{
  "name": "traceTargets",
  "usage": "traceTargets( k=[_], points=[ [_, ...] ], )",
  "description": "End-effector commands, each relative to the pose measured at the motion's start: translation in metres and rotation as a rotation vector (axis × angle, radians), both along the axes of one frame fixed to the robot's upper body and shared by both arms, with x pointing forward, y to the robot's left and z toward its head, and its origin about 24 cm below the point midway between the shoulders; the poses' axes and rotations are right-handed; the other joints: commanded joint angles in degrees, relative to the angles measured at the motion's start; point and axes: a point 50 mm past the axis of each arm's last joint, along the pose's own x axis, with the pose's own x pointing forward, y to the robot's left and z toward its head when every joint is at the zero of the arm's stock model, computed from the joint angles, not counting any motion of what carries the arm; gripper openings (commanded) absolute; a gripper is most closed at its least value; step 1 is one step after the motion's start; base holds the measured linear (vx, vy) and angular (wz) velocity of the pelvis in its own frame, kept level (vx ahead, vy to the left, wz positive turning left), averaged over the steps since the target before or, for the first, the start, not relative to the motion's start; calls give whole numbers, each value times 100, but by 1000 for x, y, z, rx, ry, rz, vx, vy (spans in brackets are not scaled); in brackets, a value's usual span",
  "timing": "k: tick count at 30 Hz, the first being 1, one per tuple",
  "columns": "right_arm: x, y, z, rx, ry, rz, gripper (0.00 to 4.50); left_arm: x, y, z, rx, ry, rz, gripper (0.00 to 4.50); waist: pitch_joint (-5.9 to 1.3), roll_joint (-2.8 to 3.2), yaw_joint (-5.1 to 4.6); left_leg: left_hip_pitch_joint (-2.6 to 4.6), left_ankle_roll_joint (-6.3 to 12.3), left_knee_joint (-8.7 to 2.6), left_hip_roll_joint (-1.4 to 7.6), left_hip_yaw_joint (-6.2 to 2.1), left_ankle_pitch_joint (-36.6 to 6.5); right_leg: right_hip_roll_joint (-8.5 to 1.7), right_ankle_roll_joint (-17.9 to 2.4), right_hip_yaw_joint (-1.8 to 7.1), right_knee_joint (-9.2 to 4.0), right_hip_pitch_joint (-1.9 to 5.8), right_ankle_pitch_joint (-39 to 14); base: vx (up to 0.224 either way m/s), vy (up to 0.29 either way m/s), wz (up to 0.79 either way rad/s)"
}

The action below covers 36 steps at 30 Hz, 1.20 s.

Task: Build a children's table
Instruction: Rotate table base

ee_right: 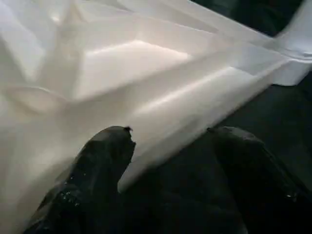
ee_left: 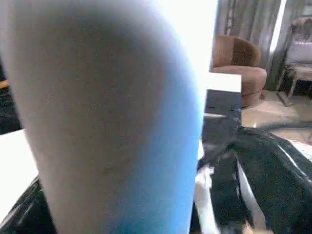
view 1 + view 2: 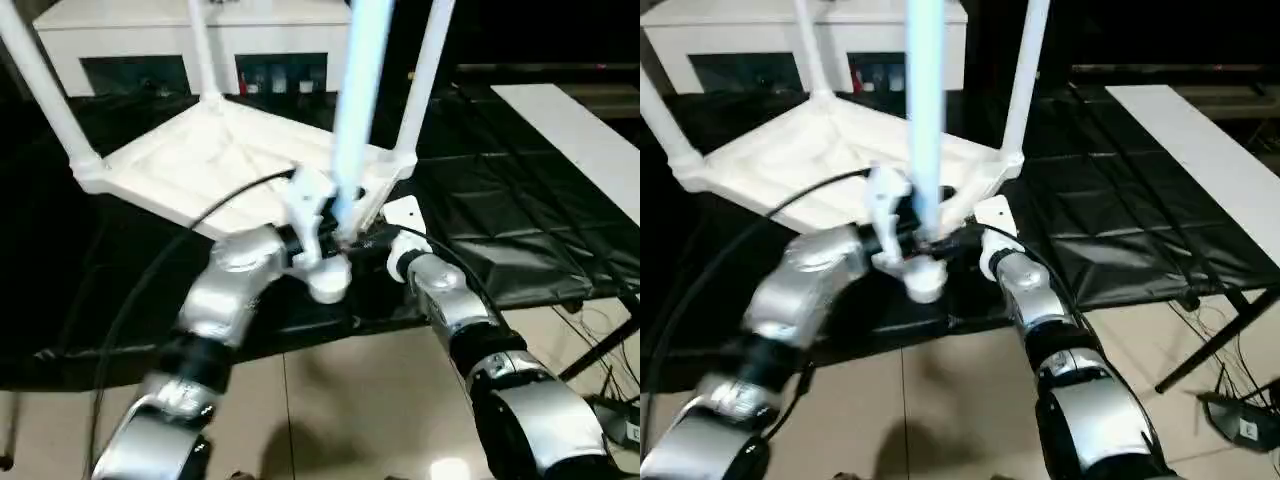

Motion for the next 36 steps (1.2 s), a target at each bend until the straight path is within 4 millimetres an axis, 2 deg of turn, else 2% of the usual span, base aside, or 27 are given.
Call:
traceTargets(
  k=[1, 4, 6, 7, 8, 10, 11, 13, 14, 15, 16, 17, 18, 20, 21, 22, 23, 26, 27, 29, 30, 31, 32, 33, 35, 36],
  points=[
    [0, -1, -1, -16, -5, -13, 328, 7, -9, 2, 30, -34, 42, 448, -461, 53, 9, 168, 190, -417, 318, -217, -1190, -322, -1525, 216, -375, 254, -504, 0, 0, 0],
    [6, -22, 7, 16, -41, -111, 328, 29, 3, 1, 54, -56, 245, 448, -462, 53, 59, 223, 104, -428, 321, -218, -1377, -313, -1476, 209, -398, 242, -664, 0, 0, 0],
    [7, -29, 11, 39, -60, -132, 328, 35, 9, 1, 55, -64, 305, 448, -455, 32, 62, 158, 131, -438, 325, -232, -1308, -335, -1490, 207, -371, 283, -581, 0, 0, 0],
    [7, -32, 13, 50, -65, -136, 328, 37, 10, 1, 53, -63, 327, 448, -469, 45, 52, 165, 169, -426, 318, -227, -1307, -328, -1467, 205, -367, 278, -519, 0, 0, 0],
    [8, -40, 17, 75, -89, -151, 328, 42, 16, 1, 65, -74, 404, 448, -469, 23, 30, 128, 235, -423, 303, -243, -1229, -346, -1455, 197, -359, 315, -488, 0, 0, 0],
    [8, -48, 21, 93, -111, -164, 328, 46, 20, 2, 76, -88, 454, 448, -469, 18, 26, 147, 279, -412, 311, -240, -1279, -345, -1429, 195, -381, 299, -598, 0, 0, 0],
    [8, -55, 24, 96, -131, -185, 328, 48, 22, 2, 83, -98, 488, 448, -461, 11, 21, 123, 302, -416, 302, -246, -1263, -341, -1409, 189, -389, 316, -650, 0, 0, 0],
    [8, -61, 26, 97, -144, -203, 328, 49, 22, 2, 86, -106, 508, 448, -461, 14, 26, 155, 278, -404, 293, -236, -1343, -337, -1376, 180, -430, 286, -931, 0, 0, 0],
    [8, -66, 27, 103, -151, -220, 328, 50, 23, 3, 83, -111, 523, 448, -455, 23, 27, 144, 289, -405, 290, -236, -1355, -339, -1384, 180, -444, 283, -982, 0, 0, 0],
    [8, -73, 29, 106, -163, -245, 328, 52, 24, 4, 79, -119, 547, 448, -461, 61, 35, 145, 277, -403, 292, -245, -1357, -343, -1400, 175, -435, 283, -982, 0, 0, 0],
    [7, -82, 32, 112, -177, -273, 328, 54, 24, 5, 64, -117, 571, 448, -465, 57, 24, 161, 274, -402, 288, -234, -1392, -322, -1405, 170, -453, 263, -940, 0, 0, 0],
    [7, -82, 32, 112, -177, -273, 328, 54, 24, 5, 64, -117, 571, 448, -465, 74, 29, 158, 263, -405, 287, -246, -1394, -323, -1424, 164, -440, 273, -912, 0, 0, 0],
    [7, -85, 33, 115, -183, -281, 328, 56, 24, 5, 58, -115, 590, 448, -468, 50, 27, 148, 273, -403, 290, -242, -1389, -330, -1464, 160, -431, 282, -861, 0, 0, 0],
    [4, -90, 35, 122, -199, -277, 328, 56, 21, 8, 18, -105, 586, 448, -464, 89, 54, 132, 376, -392, 280, -241, -1286, -341, -1466, 161, -432, 292, -768, 0, 0, 0],
    [2, -90, 36, 127, -204, -266, 328, 55, 17, 10, -13, -96, 560, 448, -462, 72, 56, 135, 406, -393, 282, -234, -1272, -340, -1466, 160, -441, 290, -754, 0, 0, 0],
    [-1, -87, 35, 143, -196, -228, 328, 51, 8, 15, -83, -70, 453, 448, -473, 57, 64, 123, 471, -384, 279, -237, -1188, -356, -1512, 158, -423, 309, -702, 0, 0, 0],
    [-2, -86, 35, 145, -194, -216, 328, 49, 5, 16, -104, -62, 419, 448, -480, 139, 97, 132, 497, -383, 293, -245, -1153, -375, -1535, 158, -420, 301, -667, 0, 0, 0],
    [-11, -79, 33, 128, -193, -160, 328, 39, -1, 18, -159, -54, 311, 448, -475, 123, 116, 114, 633, -383, 330, -236, -1025, -357, -1710, 149, -376, 299, -334, 0, 0, 0],
    [-13, -78, 33, 122, -194, -154, 328, 37, 0, 17, -151, -51, 311, 448, -473, 143, 137, 106, 657, -383, 349, -241, -994, -371, -1720, 151, -363, 306, -299, 0, 0, 0],
    [-21, -74, 31, 108, -191, -144, 328, 29, 5, 13, -128, -64, 325, 448, -465, 177, 127, 114, 690, -383, 336, -235, -1049, -353, -1618, 152, -404, 279, -540, 0, 0, 0],
    [-28, -70, 30, 112, -190, -139, 328, 21, 15, 11, -134, -77, 350, 448, -452, 178, 142, 113, 670, -408, 383, -249, -1053, -356, -1616, 158, -381, 307, -523, 0, 0, 0],
    [-30, -69, 30, 115, -189, -137, 328, 18, 18, 11, -140, -82, 358, 448, -436, 162, 133, 65, 726, -418, 373, -250, -1049, -355, -1531, 157, -401, 315, -634, 0, 0, 0],
    [-38, -66, 31, 113, -189, -127, 328, 9, 34, 13, -183, -91, 398, 448, -454, 188, 118, 117, 647, -416, 361, -240, -1173, -330, -1474, 154, -422, 270, -900, 0, 0, 0],
    [-39, -65, 31, 112, -188, -124, 328, 8, 36, 12, -183, -92, 403, 448, -449, 187, 124, 102, 610, -429, 376, -254, -1190, -346, -1441, 159, -431, 284, -983, 0, 0, 0],
    [-43, -64, 31, 106, -184, -114, 328, 2, 46, 10, -177, -98, 423, 448, -414, 217, 87, 151, 329, -474, 361, -247, -1605, -298, -1226, 155, -510, 194, -1631, 0, 0, 0],
    [-48, -63, 31, 95, -180, -111, 328, -7, 62, 6, -163, -105, 455, 448, -406, 198, 80, 150, 243, -488, 368, -259, -1701, -294, -1165, 152, -510, 193, -1748, 0, 0, 0]
  ],
)
